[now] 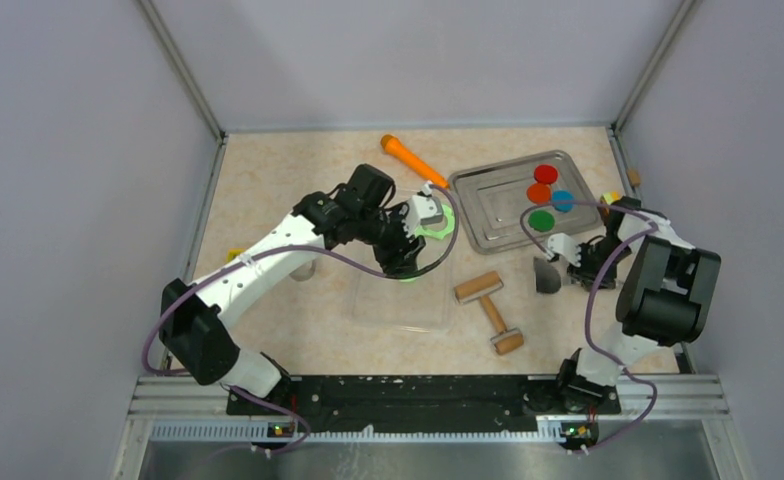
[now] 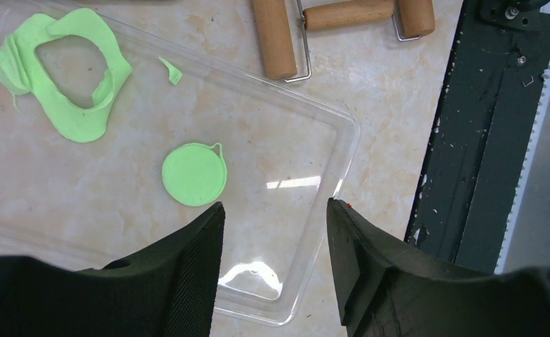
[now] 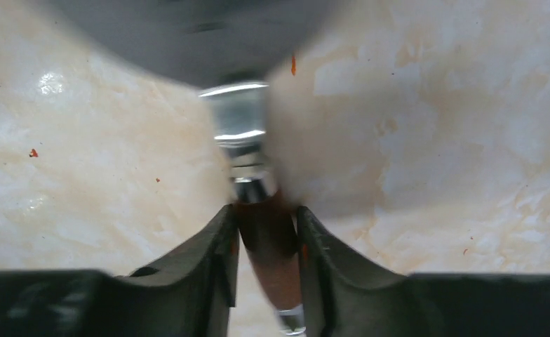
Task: Roll out the dumpling wrappers from the dough
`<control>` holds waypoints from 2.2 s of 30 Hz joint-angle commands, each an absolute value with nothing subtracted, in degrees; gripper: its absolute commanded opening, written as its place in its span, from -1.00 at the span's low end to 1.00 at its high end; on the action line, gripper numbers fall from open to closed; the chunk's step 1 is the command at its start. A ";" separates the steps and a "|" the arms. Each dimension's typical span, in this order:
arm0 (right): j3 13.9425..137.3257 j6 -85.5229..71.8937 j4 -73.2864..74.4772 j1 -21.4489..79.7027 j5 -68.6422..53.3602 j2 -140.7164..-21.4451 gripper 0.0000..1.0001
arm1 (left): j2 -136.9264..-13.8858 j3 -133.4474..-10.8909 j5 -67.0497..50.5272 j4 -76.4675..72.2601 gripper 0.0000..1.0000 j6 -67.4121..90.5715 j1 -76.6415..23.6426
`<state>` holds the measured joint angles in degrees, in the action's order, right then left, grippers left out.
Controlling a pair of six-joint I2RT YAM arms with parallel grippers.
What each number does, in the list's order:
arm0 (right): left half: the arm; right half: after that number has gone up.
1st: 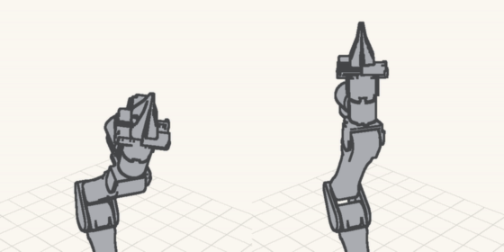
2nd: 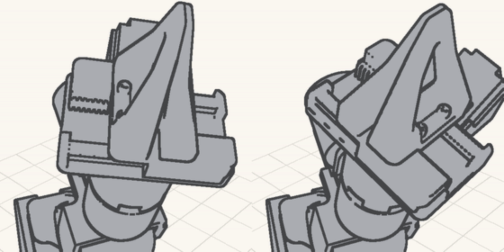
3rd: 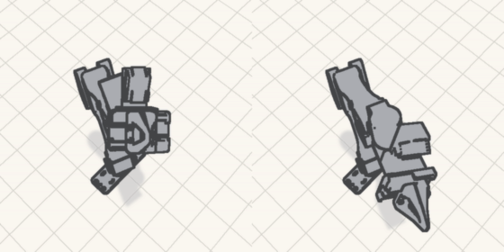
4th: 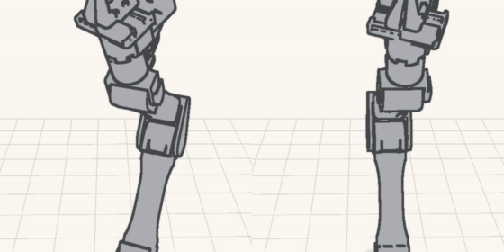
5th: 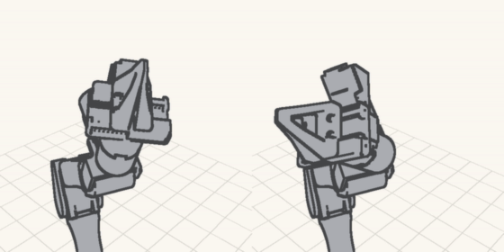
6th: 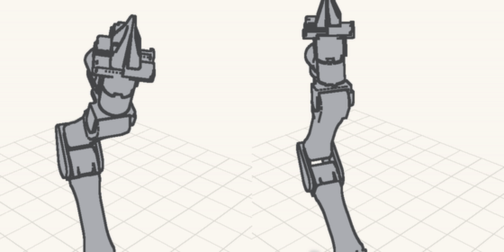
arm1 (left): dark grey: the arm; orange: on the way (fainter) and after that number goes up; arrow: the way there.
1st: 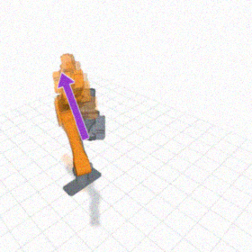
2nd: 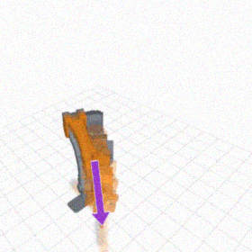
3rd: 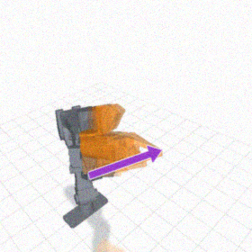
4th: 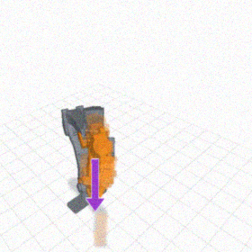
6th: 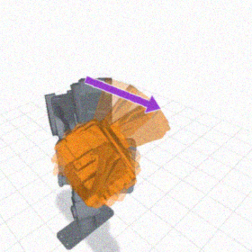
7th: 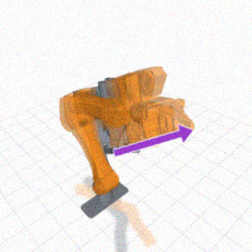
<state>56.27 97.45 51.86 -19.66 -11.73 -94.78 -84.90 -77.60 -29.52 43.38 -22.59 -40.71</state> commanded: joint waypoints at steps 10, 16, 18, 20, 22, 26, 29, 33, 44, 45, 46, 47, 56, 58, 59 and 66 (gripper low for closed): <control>61.11 82.04 67.31 -9.25 -19.23 -70.41 -1.00 | -90.85 -82.14 -27.30 33.51 0.31 -3.30 -37.69; 69.60 60.57 64.80 11.30 -14.97 -68.82 -1.00 | -98.95 -87.40 -45.72 23.20 0.37 17.35 -31.43; 73.59 55.42 63.22 16.68 -13.11 -72.17 -1.00 | -100.63 -87.07 -50.28 17.22 0.37 22.54 -30.03; 76.34 51.45 61.55 19.16 -11.82 -74.78 -1.00 | -102.44 -87.41 -53.95 13.61 0.38 24.85 -29.18; 78.42 50.43 60.75 20.60 -10.36 -77.33 -1.00 | -103.34 -87.27 -57.41 10.05 0.38 26.75 -28.80; 80.88 50.24 60.29 22.04 -7.75 -81.77 -1.00 | -104.24 -85.93 -61.43 3.42 0.40 29.58 -28.73; 82.88 48.74 59.56 23.35 -7.98 -83.53 -1.00 | -105.96 -87.33 -56.05 7.52 0.42 29.41 -28.60; 84.99 47.60 58.66 26.07 -8.16 -85.33 -1.00 | -107.31 -87.58 -49.71 8.49 0.53 30.13 -28.65; 90.70 45.33 57.64 28.65 -11.16 -89.04 -1.00 | -109.65 -84.68 -56.61 -5.19 -0.49 38.30 -27.99; 90.71 44.69 57.40 28.65 -11.47 -89.04 -1.00 | -109.61 -83.71 -57.69 -7.88 -0.66 39.84 -27.70; 90.75 44.01 57.09 28.65 -11.57 -89.07 -1.00 | -109.64 -82.83 -58.45 -10.09 -0.82 41.52 -27.19; 90.59 43.15 56.54 28.65 -11.54 -88.88 -1.00 | -109.64 -82.11 -59.09 -12.08 -0.97 43.07 -26.75; 89.81 17.49 48.39 20.09 -21.97 -81.59 0.59 | -108.56 -72.25 -65.25 -36.28 -1.00 61.46 -19.45; 87.30 3.71 43.54 13.61 -30.49 -79.26 0.82 | -108.04 -71.00 -66.52 -39.77 -1.00 64.32 -19.08; 85.44 -2.73 41.08 10.82 -34.83 -78.82 0.84 | -107.89 -70.64 -67.07 -40.91 -1.00 65.12 -19.07; 76.24 -18.12 32.46 7.65 -57.34 -81.29 0.78 | -107.45 -69.68 -68.19 -42.86 -1.00 65.83 -19.08</control>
